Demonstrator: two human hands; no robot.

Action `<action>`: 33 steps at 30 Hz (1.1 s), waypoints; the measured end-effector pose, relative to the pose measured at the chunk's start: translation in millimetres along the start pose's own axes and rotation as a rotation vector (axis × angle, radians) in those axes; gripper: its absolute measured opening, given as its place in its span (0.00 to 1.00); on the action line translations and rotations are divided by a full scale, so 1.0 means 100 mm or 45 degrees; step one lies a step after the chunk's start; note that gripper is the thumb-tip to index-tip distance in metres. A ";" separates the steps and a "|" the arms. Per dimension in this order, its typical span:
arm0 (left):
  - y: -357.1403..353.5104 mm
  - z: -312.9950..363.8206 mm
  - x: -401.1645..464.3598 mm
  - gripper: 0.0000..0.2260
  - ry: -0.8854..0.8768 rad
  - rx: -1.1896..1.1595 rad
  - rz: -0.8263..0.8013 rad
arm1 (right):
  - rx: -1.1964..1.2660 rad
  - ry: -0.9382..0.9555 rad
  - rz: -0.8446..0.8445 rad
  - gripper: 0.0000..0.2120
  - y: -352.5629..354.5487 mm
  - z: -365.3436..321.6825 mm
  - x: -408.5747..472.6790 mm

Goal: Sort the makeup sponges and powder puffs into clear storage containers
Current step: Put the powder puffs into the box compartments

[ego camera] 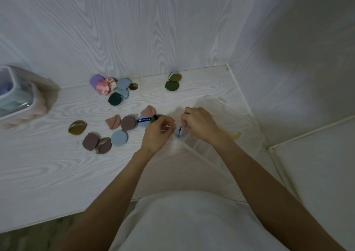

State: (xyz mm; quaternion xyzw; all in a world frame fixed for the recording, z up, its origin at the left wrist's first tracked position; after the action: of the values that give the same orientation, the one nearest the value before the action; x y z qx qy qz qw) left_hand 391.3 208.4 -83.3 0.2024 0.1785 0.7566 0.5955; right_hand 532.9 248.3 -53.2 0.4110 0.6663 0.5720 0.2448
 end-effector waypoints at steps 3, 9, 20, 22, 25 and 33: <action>0.24 -0.12 0.05 0.08 -0.180 0.294 0.205 | 0.015 -0.005 0.043 0.08 0.01 0.07 -0.03; 0.45 -0.53 0.31 0.16 -0.091 0.808 0.167 | 0.113 -0.074 0.022 0.18 0.00 0.06 -0.03; 0.55 -0.57 0.39 0.12 -0.080 0.782 0.248 | 0.090 -0.324 0.115 0.14 -0.03 0.24 -0.03; 0.58 -0.53 0.32 0.13 -0.002 0.597 0.286 | 0.110 -0.355 0.142 0.15 -0.02 0.25 -0.02; 0.61 -0.47 0.22 0.15 0.142 0.405 0.288 | 0.109 -0.429 0.206 0.18 0.00 0.25 -0.03; 0.44 0.09 0.13 0.05 -0.009 -0.074 0.113 | 0.116 -0.417 0.285 0.03 -0.09 0.31 -0.06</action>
State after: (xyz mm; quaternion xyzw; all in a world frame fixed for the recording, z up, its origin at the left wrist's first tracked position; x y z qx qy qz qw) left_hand 356.3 211.5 -52.0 0.1955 0.1452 0.7863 0.5678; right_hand 558.4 260.2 -69.6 0.5808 0.5929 0.4904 0.2659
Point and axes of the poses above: each hand's wrist, its own x-axis towards the middle knuckle, its own y-axis out of the back of the hand, z = x × y, the point moved 4 cm from there along x, towards the middle knuckle, and after that the axes turned 13 degrees about z, right-handed, at the moved point
